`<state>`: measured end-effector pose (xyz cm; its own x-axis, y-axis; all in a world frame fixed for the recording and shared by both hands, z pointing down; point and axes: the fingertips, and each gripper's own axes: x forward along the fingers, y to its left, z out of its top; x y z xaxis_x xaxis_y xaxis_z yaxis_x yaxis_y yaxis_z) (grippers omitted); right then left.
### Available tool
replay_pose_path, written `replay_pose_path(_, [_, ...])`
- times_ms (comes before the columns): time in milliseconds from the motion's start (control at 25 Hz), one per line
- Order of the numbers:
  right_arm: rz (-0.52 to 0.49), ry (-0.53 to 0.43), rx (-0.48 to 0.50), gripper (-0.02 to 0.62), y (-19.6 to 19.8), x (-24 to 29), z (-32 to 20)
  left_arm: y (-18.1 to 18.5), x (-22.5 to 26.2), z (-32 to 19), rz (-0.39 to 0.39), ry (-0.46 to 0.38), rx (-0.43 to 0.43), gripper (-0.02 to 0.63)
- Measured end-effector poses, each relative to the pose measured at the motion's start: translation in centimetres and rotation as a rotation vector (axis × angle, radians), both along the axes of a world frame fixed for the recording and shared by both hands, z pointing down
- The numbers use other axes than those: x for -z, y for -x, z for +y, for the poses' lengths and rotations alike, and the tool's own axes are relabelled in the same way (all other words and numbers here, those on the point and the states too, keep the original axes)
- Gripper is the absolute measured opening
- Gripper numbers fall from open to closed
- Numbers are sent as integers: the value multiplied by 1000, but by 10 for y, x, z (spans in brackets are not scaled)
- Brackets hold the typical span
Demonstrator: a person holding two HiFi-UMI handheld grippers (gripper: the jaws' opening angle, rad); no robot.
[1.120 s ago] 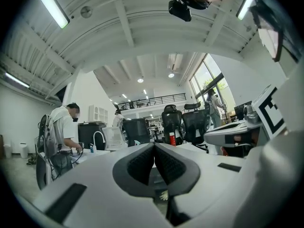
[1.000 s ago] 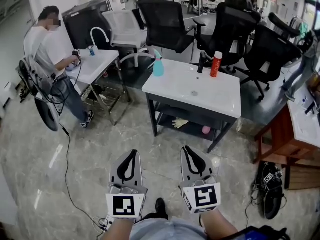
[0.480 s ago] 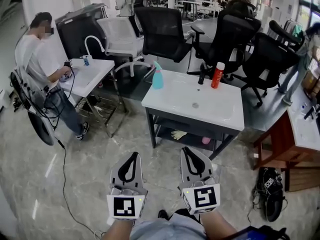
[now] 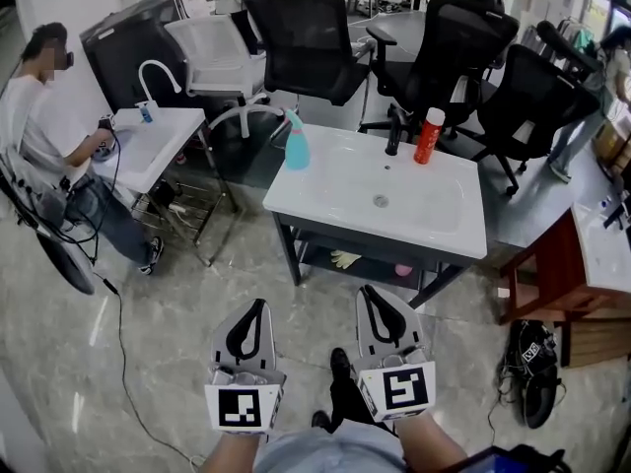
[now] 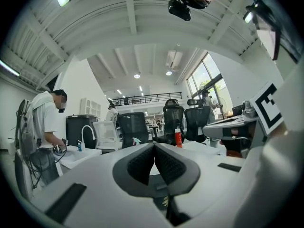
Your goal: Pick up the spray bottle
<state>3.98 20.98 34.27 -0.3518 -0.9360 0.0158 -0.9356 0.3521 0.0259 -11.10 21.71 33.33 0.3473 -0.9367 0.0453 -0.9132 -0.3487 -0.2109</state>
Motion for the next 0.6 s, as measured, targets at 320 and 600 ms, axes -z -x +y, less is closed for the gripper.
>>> replay_pose_path(320, [-19, 11, 31, 34, -7, -2, -97, -5, 3, -93, -21, 19, 32, 16])
replay_pose_path(600, [-40, -2, 57, 34, -24, 6, -174, -20, 12, -160, -42, 15, 69, 17])
